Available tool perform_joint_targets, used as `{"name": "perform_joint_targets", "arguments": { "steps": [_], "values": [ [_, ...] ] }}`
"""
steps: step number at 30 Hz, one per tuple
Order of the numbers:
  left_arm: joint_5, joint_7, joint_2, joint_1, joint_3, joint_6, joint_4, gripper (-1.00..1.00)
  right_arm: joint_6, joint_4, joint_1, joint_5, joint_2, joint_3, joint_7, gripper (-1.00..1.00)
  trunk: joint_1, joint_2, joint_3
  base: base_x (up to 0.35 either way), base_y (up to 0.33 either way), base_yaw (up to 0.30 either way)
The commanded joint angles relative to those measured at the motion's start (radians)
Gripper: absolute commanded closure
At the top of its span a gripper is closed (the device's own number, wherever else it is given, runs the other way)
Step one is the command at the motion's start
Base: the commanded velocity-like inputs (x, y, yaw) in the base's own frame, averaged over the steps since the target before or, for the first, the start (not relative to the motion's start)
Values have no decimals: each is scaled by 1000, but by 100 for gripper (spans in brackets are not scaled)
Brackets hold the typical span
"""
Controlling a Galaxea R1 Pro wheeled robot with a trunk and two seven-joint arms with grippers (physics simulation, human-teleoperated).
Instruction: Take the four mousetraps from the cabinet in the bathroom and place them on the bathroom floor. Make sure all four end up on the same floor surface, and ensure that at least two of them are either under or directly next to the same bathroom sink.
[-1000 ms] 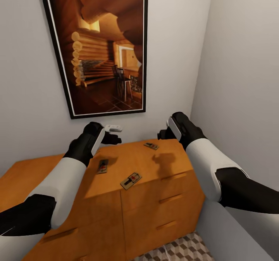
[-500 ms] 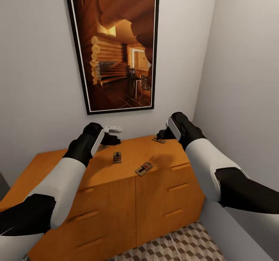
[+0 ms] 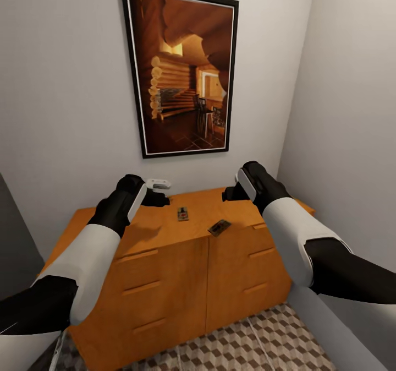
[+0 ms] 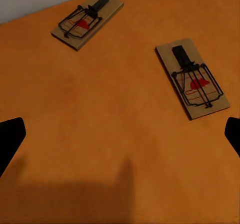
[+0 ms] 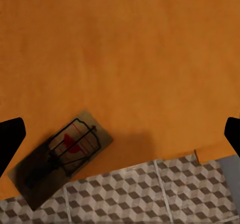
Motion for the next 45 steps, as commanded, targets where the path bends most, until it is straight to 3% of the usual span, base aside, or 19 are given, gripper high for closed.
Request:
{"name": "perform_joint_targets", "arguments": {
  "steps": [1, 13, 24, 35, 45],
  "values": [
    [3, -1, 0, -1, -1, 4, -1, -100, 3, 0, -1, -8, -1, 2, -8, -100, 0, -1, -1, -58, 53, 0],
    [6, -7, -8, -1, -3, 5, -4, -100, 3, 1, -1, -7, -8, 2, -10, -100, 0, -1, -1, -18, 17, -12],
    [8, -14, -23, -1, -5, 6, -4, -100, 3, 1, -1, -5, -11, 1, -12, -100, 0, -1, -1, -1, 1, -204],
    [7, -17, -65, -1, -5, 5, 20, -100, 3, 1, -1, -5, -11, 0, -14, -100, 0, -1, -1, 0, 0, -254],
    [7, -35, -73, -1, -5, 8, 32, -100, 3, 1, -1, -5, -12, 0, -14, -100, 0, -1, -1, 0, 0, -50]
  ]
}}
